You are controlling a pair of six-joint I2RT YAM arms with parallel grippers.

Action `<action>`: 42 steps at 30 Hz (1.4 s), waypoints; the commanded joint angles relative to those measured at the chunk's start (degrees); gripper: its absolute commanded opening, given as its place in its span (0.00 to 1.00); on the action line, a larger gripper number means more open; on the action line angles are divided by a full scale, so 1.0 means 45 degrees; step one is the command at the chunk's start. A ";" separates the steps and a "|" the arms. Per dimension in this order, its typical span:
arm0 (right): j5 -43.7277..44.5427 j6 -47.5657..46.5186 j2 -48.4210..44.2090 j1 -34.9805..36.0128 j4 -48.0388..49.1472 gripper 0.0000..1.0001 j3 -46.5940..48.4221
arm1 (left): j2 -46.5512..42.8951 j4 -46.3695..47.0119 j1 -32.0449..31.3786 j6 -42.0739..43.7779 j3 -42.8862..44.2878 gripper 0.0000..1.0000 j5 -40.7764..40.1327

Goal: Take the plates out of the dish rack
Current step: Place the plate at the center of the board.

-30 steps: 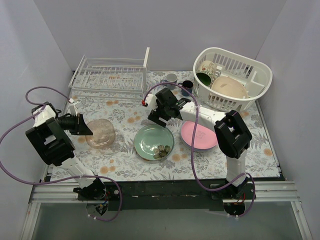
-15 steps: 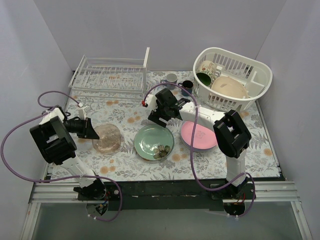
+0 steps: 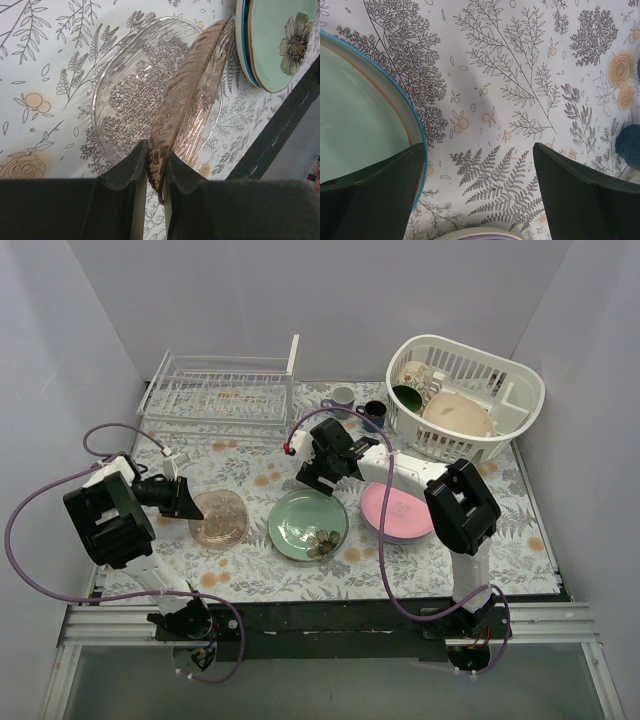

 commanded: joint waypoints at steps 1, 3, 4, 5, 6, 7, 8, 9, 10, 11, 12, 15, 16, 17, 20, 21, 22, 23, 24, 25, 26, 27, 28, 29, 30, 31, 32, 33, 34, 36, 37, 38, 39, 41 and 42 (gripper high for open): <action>0.0120 -0.0138 0.0115 0.0021 0.0254 0.96 -0.0046 | -0.0405 0.0505 -0.0295 -0.0287 -0.0278 0.00 0.0179; 0.0139 -0.0138 0.0096 0.0040 0.0273 0.97 -0.0065 | -0.0386 0.0526 -0.0334 -0.0288 -0.0298 0.00 0.0082; 0.0140 -0.0138 0.0096 0.0021 0.0254 0.97 -0.0085 | -0.0385 0.0584 -0.0335 -0.0307 -0.0317 0.03 0.0082; 0.0140 -0.0138 0.0096 0.0040 0.0273 0.96 -0.0085 | -0.0405 0.0604 -0.0335 -0.0307 -0.0337 0.06 0.0043; 0.0120 -0.0138 0.0115 0.0040 0.0273 0.96 -0.0046 | -0.0424 0.0662 -0.0335 -0.0288 -0.0376 0.11 -0.0015; 0.0101 -0.0138 0.0134 0.0040 0.0273 0.96 -0.0046 | -0.0424 0.0662 -0.0354 -0.0288 -0.0395 0.16 -0.0035; 0.0101 -0.0138 0.0135 0.0021 0.0254 0.97 -0.0046 | -0.0424 0.0701 -0.0335 -0.0288 -0.0415 0.22 -0.0093; 0.0081 -0.0138 0.0135 0.0040 0.0253 0.97 -0.0046 | -0.0444 0.0740 -0.0335 -0.0288 -0.0473 0.27 -0.0210; 0.0100 -0.0138 0.0154 0.0040 0.0253 0.96 -0.0046 | -0.0541 0.0837 -0.0335 -0.0288 -0.0570 0.29 -0.0269; 0.0101 -0.0138 0.0154 0.0040 0.0234 0.96 -0.0046 | -0.0542 0.0896 -0.0354 -0.0307 -0.0591 0.34 -0.0366; 0.0081 -0.0138 0.0154 0.0040 0.0253 0.96 -0.0026 | -0.0580 0.0974 -0.0354 -0.0307 -0.0591 0.37 -0.0522; 0.0081 -0.0138 0.0173 0.0040 0.0253 0.96 -0.0026 | -0.0678 0.1091 -0.0354 -0.0346 -0.0591 0.44 -0.0757; 0.0062 -0.0138 0.0154 0.0040 0.0253 0.96 -0.0046 | -0.0698 0.1150 -0.0373 -0.0366 -0.0591 0.45 -0.0835; 0.0081 -0.0138 0.0135 0.0021 0.0253 0.97 -0.0046 | -0.0737 0.1209 -0.0393 -0.0424 -0.0572 0.47 -0.0894; 0.0081 -0.0138 0.0115 0.0040 0.0253 0.97 -0.0065 | -0.0931 0.1540 -0.0432 -0.0542 -0.0532 0.49 -0.1265; 0.0062 -0.0118 0.0096 0.0021 0.0253 0.96 -0.0065 | -0.1010 0.1773 -0.0490 -0.0696 -0.0532 0.50 -0.1382; 0.0081 -0.0138 0.0134 0.0040 0.0215 0.96 -0.0085 | -0.1068 0.1853 -0.0529 -0.0737 -0.0494 0.50 -0.1615; 0.0042 -0.0118 0.0135 0.0040 0.0214 0.96 -0.0085 | -0.1185 0.1912 -0.0568 -0.0795 -0.0435 0.50 -0.1714; 0.0042 -0.0118 0.0135 0.0040 0.0214 0.96 -0.0066 | -0.1244 0.2009 -0.0627 -0.0815 -0.0377 0.50 -0.1773; 0.0061 -0.0118 0.0154 0.0021 0.0195 0.96 -0.0065 | -0.1283 0.2049 -0.0666 -0.0873 -0.0337 0.50 -0.1890; 0.0062 -0.0118 0.0154 0.0040 0.0195 0.96 -0.0065 | -0.1322 0.2049 -0.0705 -0.0893 -0.0260 0.50 -0.1930; 0.0042 -0.0099 0.0154 0.0040 0.0195 0.97 -0.0065 | -0.1284 0.1991 -0.0802 -0.0913 -0.0066 0.50 -0.1969; 0.0042 -0.0099 0.0193 0.0040 0.0156 0.96 -0.0085 | -0.1303 0.1932 -0.0861 -0.0952 -0.0006 0.50 -0.1988; 0.0042 -0.0099 0.0174 0.0060 0.0175 0.97 -0.0065 | -0.1303 0.1913 -0.0901 -0.0991 0.0072 0.50 -0.1989; 0.0042 -0.0099 0.0174 0.0021 0.0175 0.96 -0.0065 | -0.1284 0.1893 -0.0998 -0.1030 0.0170 0.50 -0.2008; 0.0042 -0.0099 0.0174 0.0040 0.0175 0.96 -0.0065 | -0.1284 0.1873 -0.1057 -0.1088 0.0190 0.50 -0.2008; 0.0042 -0.0099 0.0174 0.0040 0.0175 0.96 -0.0085 | -0.1303 0.1873 -0.1096 -0.1127 0.0210 0.50 -0.2027; 0.0042 -0.0099 0.0154 0.0040 0.0195 0.96 -0.0085 | -0.1303 0.1912 -0.1193 -0.1166 0.0210 0.50 -0.2008; 0.0023 -0.0099 0.0154 0.0021 0.0214 0.96 -0.0104 | -0.1381 0.1912 -0.1233 -0.1186 0.0171 0.50 -0.2027; 0.0042 -0.0118 0.0115 0.0021 0.0234 0.96 -0.0124 | -0.1459 0.1932 -0.1311 -0.1264 0.0132 0.50 -0.2028; 0.0042 -0.0118 0.0115 0.0040 0.0253 0.96 -0.0143 | -0.1576 0.1912 -0.1330 -0.1264 0.0093 0.50 -0.2047; 0.0042 -0.0118 0.0115 0.0040 0.0253 0.96 -0.0143 | -0.1635 0.1912 -0.1350 -0.1264 0.0035 0.50 -0.2047; 0.0042 -0.0118 0.0134 0.0040 0.0215 0.96 -0.0163 | -0.1693 0.1951 -0.1350 -0.1264 0.0015 0.50 -0.2125; 0.0042 -0.0118 0.0154 0.0021 0.0214 0.96 -0.0143 | -0.1946 0.2010 -0.1369 -0.1284 -0.0160 0.50 -0.2222; 0.0023 -0.0118 0.0154 0.0040 0.0195 0.96 -0.0143 | -0.2064 0.2068 -0.1370 -0.1303 -0.0219 0.50 -0.2281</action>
